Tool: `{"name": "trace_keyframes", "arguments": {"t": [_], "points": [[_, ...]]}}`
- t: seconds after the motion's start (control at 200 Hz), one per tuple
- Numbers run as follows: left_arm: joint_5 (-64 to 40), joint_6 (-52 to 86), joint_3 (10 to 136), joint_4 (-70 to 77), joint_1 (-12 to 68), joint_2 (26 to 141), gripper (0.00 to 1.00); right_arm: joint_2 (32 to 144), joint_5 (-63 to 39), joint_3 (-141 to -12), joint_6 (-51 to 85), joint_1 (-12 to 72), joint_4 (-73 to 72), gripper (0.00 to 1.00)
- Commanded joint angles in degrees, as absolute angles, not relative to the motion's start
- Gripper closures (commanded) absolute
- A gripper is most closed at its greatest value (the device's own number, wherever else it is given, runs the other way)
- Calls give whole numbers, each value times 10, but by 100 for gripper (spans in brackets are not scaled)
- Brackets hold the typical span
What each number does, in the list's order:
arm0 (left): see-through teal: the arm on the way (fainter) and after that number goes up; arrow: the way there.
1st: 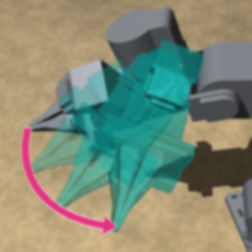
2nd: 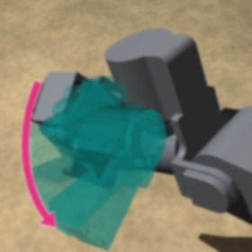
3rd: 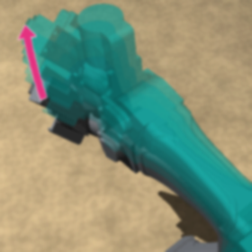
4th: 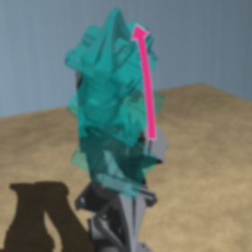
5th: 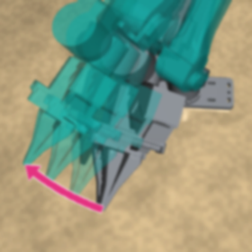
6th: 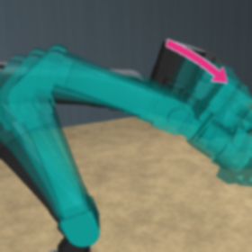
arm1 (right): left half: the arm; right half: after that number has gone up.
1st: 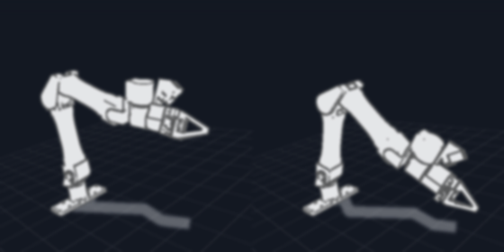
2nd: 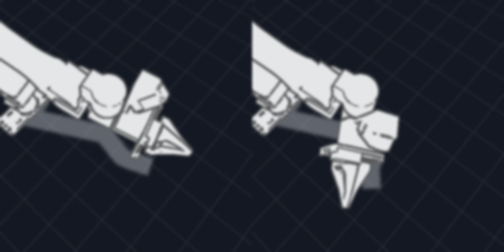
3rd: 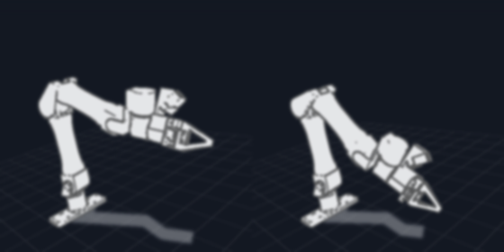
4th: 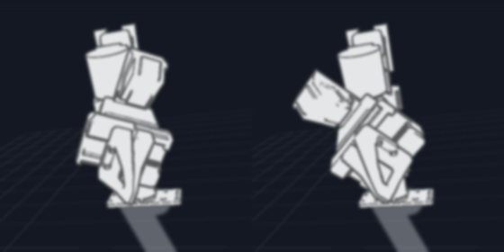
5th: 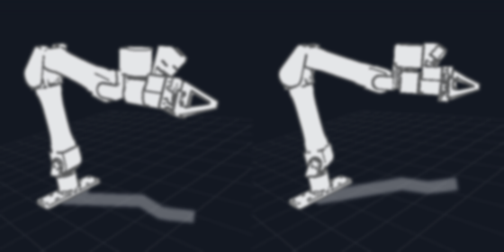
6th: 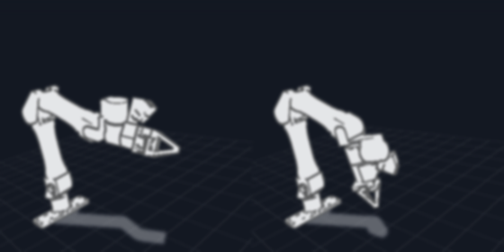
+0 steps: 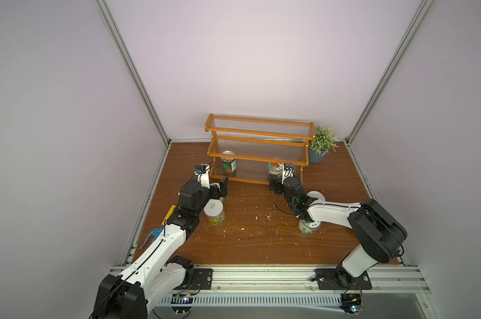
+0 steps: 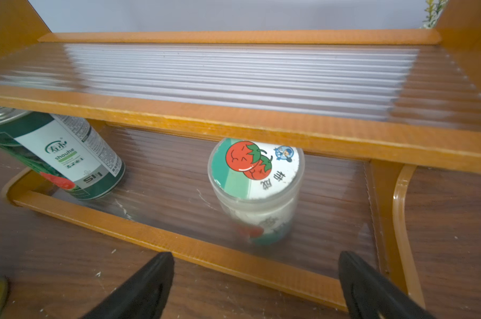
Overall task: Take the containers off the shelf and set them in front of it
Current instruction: 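Pick up a container from the shelf.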
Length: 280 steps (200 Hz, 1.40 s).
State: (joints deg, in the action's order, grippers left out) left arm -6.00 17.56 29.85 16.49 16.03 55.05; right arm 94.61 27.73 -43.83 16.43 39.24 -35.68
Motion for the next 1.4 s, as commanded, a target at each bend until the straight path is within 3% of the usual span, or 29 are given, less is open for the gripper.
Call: {"name": "trace_keyframes", "arguments": {"t": [0.0, 0.475, 1.396], "points": [[-101, 175, 309, 186, 147, 553, 0, 960, 286, -467, 149, 392, -387, 1], [-107, 179, 303, 197, 137, 563, 0, 1040, 323, -552, 140, 387, -348, 1], [-105, 182, 296, 204, 126, 563, 0, 1155, 297, -658, 119, 346, -348, 1]]}}
